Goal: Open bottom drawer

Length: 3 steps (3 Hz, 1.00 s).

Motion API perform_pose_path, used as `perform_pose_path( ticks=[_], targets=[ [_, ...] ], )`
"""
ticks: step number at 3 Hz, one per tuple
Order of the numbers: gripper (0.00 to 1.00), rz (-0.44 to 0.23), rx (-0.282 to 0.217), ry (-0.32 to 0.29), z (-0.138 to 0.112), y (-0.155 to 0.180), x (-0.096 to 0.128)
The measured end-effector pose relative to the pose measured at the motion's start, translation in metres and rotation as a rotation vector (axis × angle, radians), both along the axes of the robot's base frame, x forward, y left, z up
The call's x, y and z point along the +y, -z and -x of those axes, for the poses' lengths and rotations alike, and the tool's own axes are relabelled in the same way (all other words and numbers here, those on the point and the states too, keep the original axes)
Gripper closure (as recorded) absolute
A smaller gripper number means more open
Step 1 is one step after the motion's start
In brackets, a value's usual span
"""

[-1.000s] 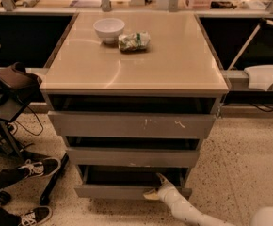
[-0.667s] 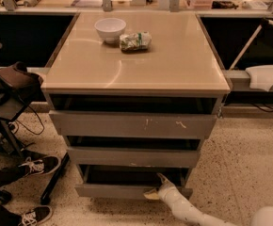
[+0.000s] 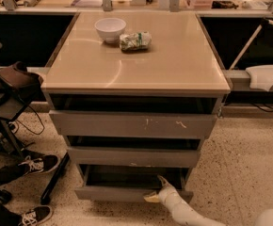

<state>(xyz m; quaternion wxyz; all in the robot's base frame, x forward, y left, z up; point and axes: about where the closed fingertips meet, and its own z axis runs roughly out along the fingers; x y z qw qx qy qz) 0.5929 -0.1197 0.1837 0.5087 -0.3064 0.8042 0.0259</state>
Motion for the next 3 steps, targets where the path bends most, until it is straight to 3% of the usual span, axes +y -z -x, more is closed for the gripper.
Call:
perform_pose_path(
  ticks=[3],
  targets=[
    [1.00,-0.023,0.005,0.028,0.019,0.001,0.002]
  ],
)
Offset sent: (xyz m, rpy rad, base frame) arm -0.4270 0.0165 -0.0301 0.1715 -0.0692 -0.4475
